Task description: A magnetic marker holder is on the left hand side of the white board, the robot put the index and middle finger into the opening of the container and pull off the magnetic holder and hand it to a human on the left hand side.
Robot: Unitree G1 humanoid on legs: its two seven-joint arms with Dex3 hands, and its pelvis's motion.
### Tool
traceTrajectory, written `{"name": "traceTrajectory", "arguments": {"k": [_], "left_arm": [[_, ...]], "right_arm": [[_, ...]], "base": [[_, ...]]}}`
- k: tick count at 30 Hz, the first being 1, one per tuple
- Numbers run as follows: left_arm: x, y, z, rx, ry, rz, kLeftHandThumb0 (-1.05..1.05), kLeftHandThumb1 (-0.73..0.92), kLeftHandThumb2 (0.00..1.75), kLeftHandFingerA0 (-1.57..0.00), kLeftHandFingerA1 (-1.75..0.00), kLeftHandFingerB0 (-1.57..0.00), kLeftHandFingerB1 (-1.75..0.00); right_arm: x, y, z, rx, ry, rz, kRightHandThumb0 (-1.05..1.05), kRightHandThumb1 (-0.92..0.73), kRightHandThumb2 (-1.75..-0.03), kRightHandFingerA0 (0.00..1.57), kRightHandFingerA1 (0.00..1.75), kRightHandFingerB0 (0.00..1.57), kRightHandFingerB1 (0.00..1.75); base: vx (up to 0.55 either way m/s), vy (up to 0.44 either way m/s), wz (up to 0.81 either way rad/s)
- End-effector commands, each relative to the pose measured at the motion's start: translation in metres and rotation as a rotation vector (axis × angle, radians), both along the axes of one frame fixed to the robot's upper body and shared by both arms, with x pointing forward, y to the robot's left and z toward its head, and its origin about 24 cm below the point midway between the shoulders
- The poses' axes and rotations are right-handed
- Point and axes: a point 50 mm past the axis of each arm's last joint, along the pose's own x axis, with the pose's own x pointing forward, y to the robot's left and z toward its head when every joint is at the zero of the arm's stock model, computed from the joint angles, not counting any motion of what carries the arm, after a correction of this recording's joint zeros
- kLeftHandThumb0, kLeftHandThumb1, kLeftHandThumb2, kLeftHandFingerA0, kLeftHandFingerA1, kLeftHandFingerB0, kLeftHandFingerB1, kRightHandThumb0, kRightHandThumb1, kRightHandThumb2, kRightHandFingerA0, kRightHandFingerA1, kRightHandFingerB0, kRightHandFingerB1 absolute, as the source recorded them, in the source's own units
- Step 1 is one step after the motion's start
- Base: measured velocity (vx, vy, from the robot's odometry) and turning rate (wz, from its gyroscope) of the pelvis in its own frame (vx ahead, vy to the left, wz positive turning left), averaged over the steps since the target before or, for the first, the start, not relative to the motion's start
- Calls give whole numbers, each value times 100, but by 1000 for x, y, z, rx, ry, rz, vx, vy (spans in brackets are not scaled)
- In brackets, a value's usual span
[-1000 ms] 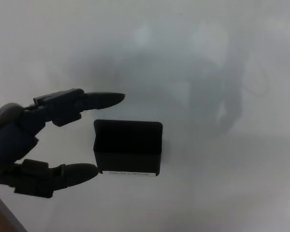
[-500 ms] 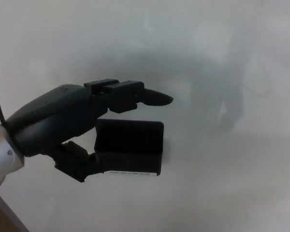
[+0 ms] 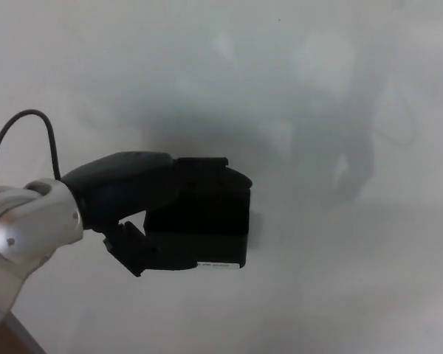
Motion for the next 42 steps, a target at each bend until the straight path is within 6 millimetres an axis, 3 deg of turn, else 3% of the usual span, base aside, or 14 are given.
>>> {"name": "traceTrajectory", "arguments": {"k": [1, 6, 7, 9, 16, 20, 21, 24, 25, 30, 31, 33, 34, 42], "left_arm": [[12, 6, -2, 124, 35, 69, -51, 56, 74, -24, -41, -16, -36], [17, 8, -1, 141, 47, 80, -52, 56, 73, -22, -40, -15, -36], [18, 8, 0, 138, 56, 84, -25, 49, 99, -9, -51, -8, -50], [21, 8, 3, 146, 68, 94, -26, 49, 99, -9, -50, -7, -49], [23, 5, 5, 146, 63, 93, -25, 49, 99, -9, -51, -7, -49], [26, 1, 3, 148, 69, 97, -52, 56, 73, -20, -40, -15, -36], [27, 0, 2, 149, 74, 98, -52, 56, 72, -20, -39, -16, -35], [29, -4, 1, 157, 83, 100, -51, 56, 73, -19, -39, -14, -35], [30, -5, 0, 160, 83, 98, -52, 55, 74, -20, -41, -13, -36], [30, -11, -3, 172, 94, 84, -52, 56, 74, -20, -41, -11, -35], [29, -13, -8, 170, 115, 73, -51, 56, 74, -17, -39, -12, -35], [28, -15, -11, 162, 140, 67, -51, 60, 71, -16, -37, -14, -34], [26, -16, -12, 176, 139, 57, -55, 56, 78, -22, -44, -9, -36], [15, -16, -18, 189, 165, 24, -53, 55, 77, -31, -47, -11, -36]], "right_arm": [[5, -6, 4, -15, -33, -11, -46, -62, -59, 83, 64, 42, 49], [7, -7, 4, -21, -36, -8, -46, -62, -59, 83, 65, 42, 50], [8, -7, 4, -21, -35, -8, -50, -49, -85, 79, 73, 37, 59], [9, -6, 4, -18, -33, -8, -46, -62, -59, 83, 64, 41, 50], [9, -6, 4, -23, -36, -10, -49, -49, -85, 79, 73, 38, 59], [9, -6, 4, -16, -35, -7, -49, -49, -85, 79, 73, 38, 59], [8, -6, 4, -16, -34, -10, -45, -62, -59, 83, 65, 43, 51], [8, -6, 4, -20, -34, -9, -50, -49, -85, 79, 73, 39, 59], [8, -6, 4, -22, -35, -7, -45, -62, -59, 84, 65, 43, 50], [8, -6, 4, -31, -37, -3, -45, -62, -59, 85, 65, 44, 50], [9, -6, 4, -25, -40, -4, -50, -49, -85, 79, 73, 39, 59], [10, -6, 5, -25, -42, -3, -50, -48, -85, 78, 73, 40, 60], [10, -6, 5, -27, -45, -3, -45, -62, -58, 84, 66, 44, 51], [14, -7, 7, -39, -63, 4, -45, -62, -59, 86, 68, 44, 51]], "base": [[0, 0, 0], [0, 0, 0], [0, 0, 0], [0, 0, 0], [0, 0, 0], [0, 0, 0], [0, 0, 0], [0, 0, 0], [0, 0, 0], [0, 0, 0], [0, 0, 0], [0, 0, 0], [0, 0, 0], [0, 0, 0]]}}
